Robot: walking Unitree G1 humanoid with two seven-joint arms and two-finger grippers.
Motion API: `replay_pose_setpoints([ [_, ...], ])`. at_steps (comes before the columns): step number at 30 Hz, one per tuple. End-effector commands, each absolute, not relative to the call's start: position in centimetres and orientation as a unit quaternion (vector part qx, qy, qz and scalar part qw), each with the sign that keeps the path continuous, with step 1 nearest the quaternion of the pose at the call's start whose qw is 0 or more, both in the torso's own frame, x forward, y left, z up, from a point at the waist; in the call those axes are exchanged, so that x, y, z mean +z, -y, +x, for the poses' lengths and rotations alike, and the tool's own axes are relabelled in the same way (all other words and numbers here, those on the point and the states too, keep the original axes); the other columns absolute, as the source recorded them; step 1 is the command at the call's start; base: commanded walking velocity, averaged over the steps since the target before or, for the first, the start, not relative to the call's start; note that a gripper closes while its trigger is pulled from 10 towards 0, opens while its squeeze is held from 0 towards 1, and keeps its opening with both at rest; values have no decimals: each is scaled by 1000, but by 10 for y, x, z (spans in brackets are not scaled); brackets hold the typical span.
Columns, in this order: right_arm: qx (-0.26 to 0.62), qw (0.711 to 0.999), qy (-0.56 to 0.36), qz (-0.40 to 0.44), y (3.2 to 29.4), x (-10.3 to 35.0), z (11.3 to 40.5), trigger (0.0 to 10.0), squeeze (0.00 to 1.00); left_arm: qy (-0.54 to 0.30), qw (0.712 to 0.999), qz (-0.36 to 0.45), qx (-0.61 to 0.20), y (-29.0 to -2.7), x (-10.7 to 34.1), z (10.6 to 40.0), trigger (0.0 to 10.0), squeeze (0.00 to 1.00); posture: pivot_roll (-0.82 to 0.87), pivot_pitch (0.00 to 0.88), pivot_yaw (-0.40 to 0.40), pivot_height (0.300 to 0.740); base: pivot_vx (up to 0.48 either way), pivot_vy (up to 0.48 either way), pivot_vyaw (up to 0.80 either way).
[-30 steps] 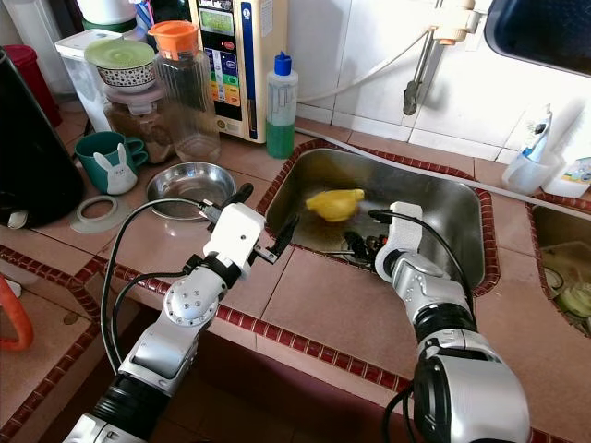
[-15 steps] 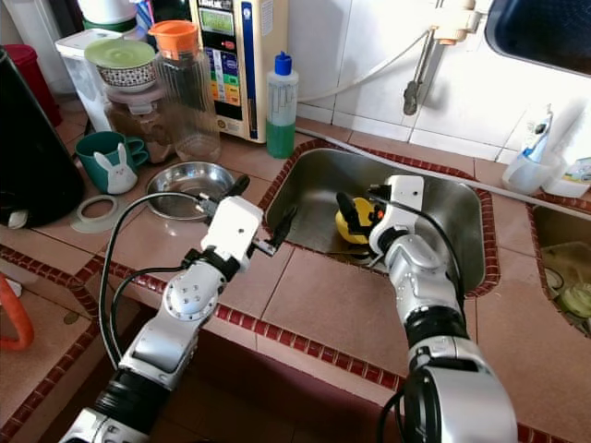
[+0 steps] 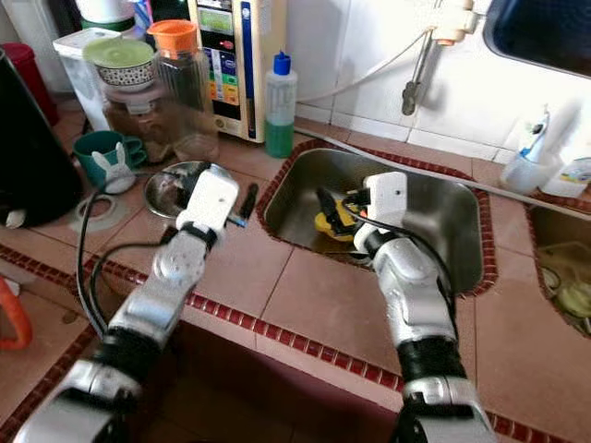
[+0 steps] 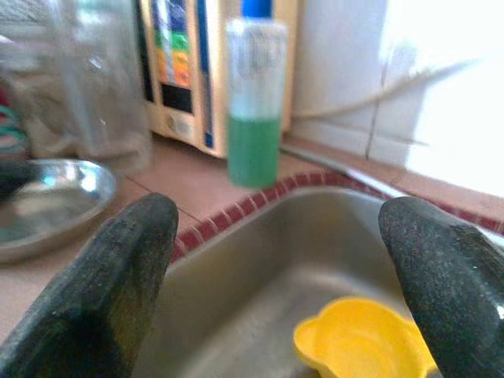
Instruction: Kitchen organization
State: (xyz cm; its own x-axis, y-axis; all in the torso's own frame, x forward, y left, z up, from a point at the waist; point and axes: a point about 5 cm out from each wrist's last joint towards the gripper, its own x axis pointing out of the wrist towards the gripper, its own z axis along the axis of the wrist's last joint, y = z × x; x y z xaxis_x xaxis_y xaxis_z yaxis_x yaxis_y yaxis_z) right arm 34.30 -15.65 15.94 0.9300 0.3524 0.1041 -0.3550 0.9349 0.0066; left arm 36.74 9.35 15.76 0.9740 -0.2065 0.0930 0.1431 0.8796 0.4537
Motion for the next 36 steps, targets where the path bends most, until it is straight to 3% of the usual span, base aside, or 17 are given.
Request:
replay_pose_setpoints([
  [1, 189, 981, 50, 15, 156, 163, 336, 10000, 0, 41, 967, 242, -71, -101, 152, 374, 10000, 0, 51, 0, -28, 740, 0, 0, 0],
  [9, 188, 982, 31, 12, 159, 161, 319, 10000, 0, -25, 967, 243, -71, -107, 146, 386, 10000, 0, 37, 0, -14, 740, 0, 0, 0],
  [17, 177, 984, 24, 1, 161, 171, 317, 10000, 0, -128, 951, 241, -145, -102, 122, 385, 10000, 0, 33, 0, 4, 740, 0, 0, 0],
  [30, 168, 986, 12, -3, 163, 172, 315, 10000, 0, -193, 937, 241, -165, -118, 105, 381, 10000, 0, 34, 0, 11, 740, 0, 0, 0],
  [31, 168, 986, 12, -3, 163, 172, 315, 10000, 0, -196, 936, 240, -168, -119, 104, 380, 7569, 0, 34, 0, 11, 740, 0, 0, 0],
  [32, 168, 986, 12, -4, 163, 172, 315, 10000, 0, -198, 936, 238, -169, -119, 103, 380, 7569, 0, 34, 0, 11, 740, 0, 0, 0],
  [33, 167, 986, 12, -3, 163, 172, 315, 10000, 0, -199, 936, 237, -169, -120, 103, 380, 4824, 0, 35, 0, 12, 740, 0, 0, 0],
  [34, 167, 986, 12, -3, 163, 173, 315, 10000, 0, -200, 935, 239, -169, -121, 103, 380, 5412, 0, 35, 0, 12, 740, 0, 0, 0],
  [35, 167, 986, 12, -2, 163, 173, 315, 10000, 0, -199, 934, 245, -166, -123, 103, 380, 10000, 0, 36, 0, 11, 740, 0, 0, 0],
  [36, 167, 986, 12, -2, 163, 173, 315, 10000, 0, -198, 934, 248, -162, -124, 105, 381, 10000, 0, 36, 0, 11, 740, 0, 0, 0],
])
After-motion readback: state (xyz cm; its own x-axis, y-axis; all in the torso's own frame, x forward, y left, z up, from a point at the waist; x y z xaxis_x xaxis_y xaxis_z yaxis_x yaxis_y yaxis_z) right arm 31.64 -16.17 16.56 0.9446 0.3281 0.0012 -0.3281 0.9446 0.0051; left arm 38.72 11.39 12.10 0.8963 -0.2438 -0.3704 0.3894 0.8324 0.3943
